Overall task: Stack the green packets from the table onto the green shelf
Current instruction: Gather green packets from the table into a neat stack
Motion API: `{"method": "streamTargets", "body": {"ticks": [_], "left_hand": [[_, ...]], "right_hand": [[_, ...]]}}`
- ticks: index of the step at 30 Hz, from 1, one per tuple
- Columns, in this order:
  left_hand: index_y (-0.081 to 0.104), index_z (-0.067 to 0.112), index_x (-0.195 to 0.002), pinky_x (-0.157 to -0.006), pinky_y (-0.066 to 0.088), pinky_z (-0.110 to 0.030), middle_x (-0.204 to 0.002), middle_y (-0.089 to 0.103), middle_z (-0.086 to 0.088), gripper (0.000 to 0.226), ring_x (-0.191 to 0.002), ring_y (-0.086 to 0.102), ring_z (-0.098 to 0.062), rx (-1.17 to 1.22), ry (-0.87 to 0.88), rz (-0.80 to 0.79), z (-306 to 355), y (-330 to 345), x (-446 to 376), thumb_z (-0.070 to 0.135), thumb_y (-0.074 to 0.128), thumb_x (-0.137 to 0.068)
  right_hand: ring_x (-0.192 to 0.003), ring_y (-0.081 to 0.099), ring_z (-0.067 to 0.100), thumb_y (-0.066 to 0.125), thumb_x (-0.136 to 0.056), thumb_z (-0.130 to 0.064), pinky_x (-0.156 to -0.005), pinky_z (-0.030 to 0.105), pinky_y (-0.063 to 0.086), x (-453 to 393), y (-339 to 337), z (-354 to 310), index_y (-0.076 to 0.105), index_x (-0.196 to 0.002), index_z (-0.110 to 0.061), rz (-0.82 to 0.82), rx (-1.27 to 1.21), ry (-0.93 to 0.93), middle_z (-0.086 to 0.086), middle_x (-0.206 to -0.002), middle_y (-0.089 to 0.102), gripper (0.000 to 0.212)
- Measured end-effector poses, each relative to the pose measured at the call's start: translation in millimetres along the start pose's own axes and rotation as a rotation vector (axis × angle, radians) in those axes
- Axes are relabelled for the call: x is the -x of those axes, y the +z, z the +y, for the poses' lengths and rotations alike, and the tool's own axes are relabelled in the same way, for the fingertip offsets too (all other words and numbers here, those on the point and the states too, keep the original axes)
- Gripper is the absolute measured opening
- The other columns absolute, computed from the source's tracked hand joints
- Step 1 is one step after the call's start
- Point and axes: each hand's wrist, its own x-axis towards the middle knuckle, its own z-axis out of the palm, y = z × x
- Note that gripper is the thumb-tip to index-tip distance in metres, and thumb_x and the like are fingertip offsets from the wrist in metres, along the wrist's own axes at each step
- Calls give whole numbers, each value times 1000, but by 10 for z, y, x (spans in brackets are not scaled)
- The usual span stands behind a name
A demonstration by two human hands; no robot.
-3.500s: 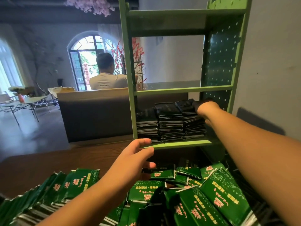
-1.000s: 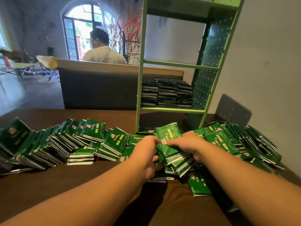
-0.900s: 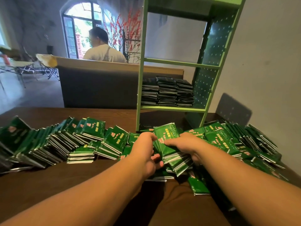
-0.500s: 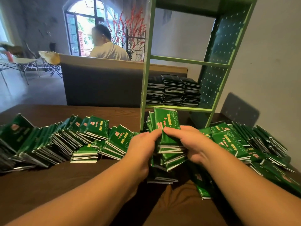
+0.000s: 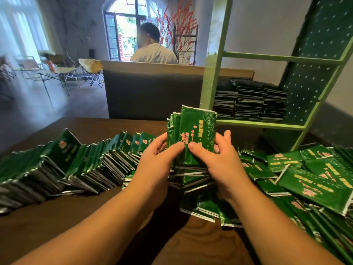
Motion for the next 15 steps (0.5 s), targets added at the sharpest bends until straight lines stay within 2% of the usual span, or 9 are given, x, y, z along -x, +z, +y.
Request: {"method": "streamTargets", "body": {"ticks": [1, 2, 3, 5, 6, 8, 10, 13, 15], "left_hand": [[68, 17, -125, -89, 59, -51, -112, 77, -6, 33, -100, 75, -26, -7, 17, 0, 2, -46, -10, 8, 64, -93], [67, 17, -126, -87, 60, -49, -111, 77, -4, 35, -99, 75, -24, -18, 34, 0, -6, -116, -36, 7, 64, -93], [66, 17, -127, -84, 61, -47, -111, 77, -4, 36, -98, 76, -23, -34, 48, -5, -14, -193, -73, 6, 65, -92], [66, 19, -127, -79, 61, -43, -113, 76, -5, 40, -98, 76, -24, -60, 58, -19, -57, -281, -105, 7, 67, -89], [66, 21, -127, -78, 61, -42, -115, 75, -6, 43, -99, 75, -26, -67, 53, -21, -83, -342, -125, 10, 70, -86], [66, 24, -128, -79, 60, -42, -120, 73, -10, 46, -103, 74, -31, -53, 24, -40, -129, -425, -145, 16, 72, -82], [71, 26, -121, -81, 60, -44, -120, 73, -12, 36, -106, 73, -33, -25, -5, -80, -162, -490, -158, 20, 68, -85], [79, 37, -95, -77, 61, -43, -111, 77, -10, 26, -98, 75, -30, -3, -15, -62, -165, -565, -185, 20, 64, -82], [76, 38, -102, -77, 60, -45, -109, 77, -11, 30, -96, 76, -32, -54, 26, -37, -178, -604, -203, 14, 63, -89]], "right_hand": [[-143, 32, 2, 81, -67, -59, -110, 39, 43, 12, 55, 6, 72, -105, -40, 19, 5, -3, -12, -169, -5, 43], [-141, 40, 4, 79, -64, -61, -108, 40, 46, 20, 125, 14, 72, -105, -41, 26, 0, -3, -12, -169, 6, 46], [-133, 53, 8, 78, -60, -63, -104, 43, 51, 14, 195, 37, 72, -103, -43, 33, -36, 3, -6, -165, 28, 47], [-105, 71, 12, 82, -66, -53, -93, 47, 58, 28, 232, 108, 73, -104, -37, 45, -119, 29, -2, -128, 69, 43], [-99, 73, 12, 84, -71, -45, -91, 48, 59, 17, 262, 156, 71, -109, -34, 26, -150, 51, -5, -113, 75, 41], [-100, 74, 16, 84, -77, -33, -92, 51, 58, 9, 274, 222, 66, -119, -30, -14, -209, 98, -6, -109, 77, 46], [-100, 75, 21, 80, -82, -20, -94, 53, 56, 14, 281, 243, 65, -118, -28, -50, -290, 124, -2, -108, 77, 40], [-105, 73, 27, 76, -71, -22, -102, 56, 50, 11, 254, 294, 66, -117, -25, -43, -466, 198, 4, -111, 77, 47], [-106, 73, 31, 74, -70, -23, -103, 58, 48, 7, 250, 306, 66, -119, -24, -48, -570, 235, 8, -112, 77, 50]]}}
